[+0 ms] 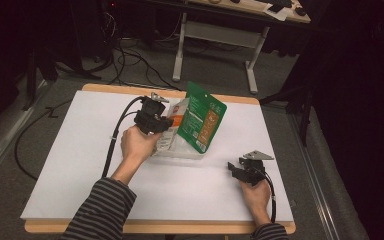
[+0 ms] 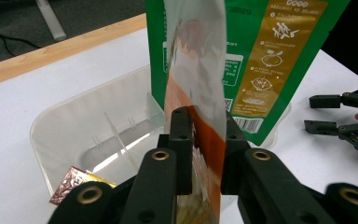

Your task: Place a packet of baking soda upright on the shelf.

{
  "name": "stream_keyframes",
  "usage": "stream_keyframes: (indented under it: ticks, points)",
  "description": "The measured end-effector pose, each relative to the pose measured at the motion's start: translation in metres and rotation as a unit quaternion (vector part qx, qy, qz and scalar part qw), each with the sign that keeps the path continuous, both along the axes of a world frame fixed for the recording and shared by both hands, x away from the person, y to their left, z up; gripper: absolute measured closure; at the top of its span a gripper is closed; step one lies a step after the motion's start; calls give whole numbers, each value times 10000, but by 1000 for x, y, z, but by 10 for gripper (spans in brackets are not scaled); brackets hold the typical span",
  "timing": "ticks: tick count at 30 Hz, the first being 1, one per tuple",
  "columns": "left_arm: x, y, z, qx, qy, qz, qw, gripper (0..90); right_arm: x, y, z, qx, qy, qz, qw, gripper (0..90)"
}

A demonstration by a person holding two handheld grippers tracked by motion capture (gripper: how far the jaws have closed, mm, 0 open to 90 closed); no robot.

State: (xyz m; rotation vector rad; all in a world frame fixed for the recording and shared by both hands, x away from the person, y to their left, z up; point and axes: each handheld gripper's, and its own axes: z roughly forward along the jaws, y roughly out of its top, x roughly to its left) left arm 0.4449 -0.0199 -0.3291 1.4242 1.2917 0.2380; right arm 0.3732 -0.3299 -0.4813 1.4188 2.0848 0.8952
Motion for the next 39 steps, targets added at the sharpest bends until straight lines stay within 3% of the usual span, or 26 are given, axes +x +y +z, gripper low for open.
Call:
stream_keyframes:
  ticks: [8,12,15,22,27,32,35,39]
  points:
    - [10,-7,5,83,102,-13,9999,695,0,0,0,0,-2,-3,10000,447]
    - [17,-11,6,273,180,-43,9995,682,0,1,0,-16,-18,1,10000,447]
    - [21,-14,8,241,342,-84,9991,719,0,1,0,-17,-24,-1,10000,447]
    - [24,-15,9,511,422,-162,9977,872,-1,1,0,-48,-32,0,10000,446]
    - [26,-11,10,370,517,-73,9979,900,-1,1,0,-52,-34,1,10000,446]
    - [28,-8,9,14,497,6,9988,900,-1,3,0,-161,-102,26,9998,447]
    - [32,-6,9,-148,431,121,9989,900,-2,3,0,-147,-94,6,9998,446]
    - [33,-6,11,-315,198,303,9988,900,-1,3,0,-147,-92,15,9998,445]
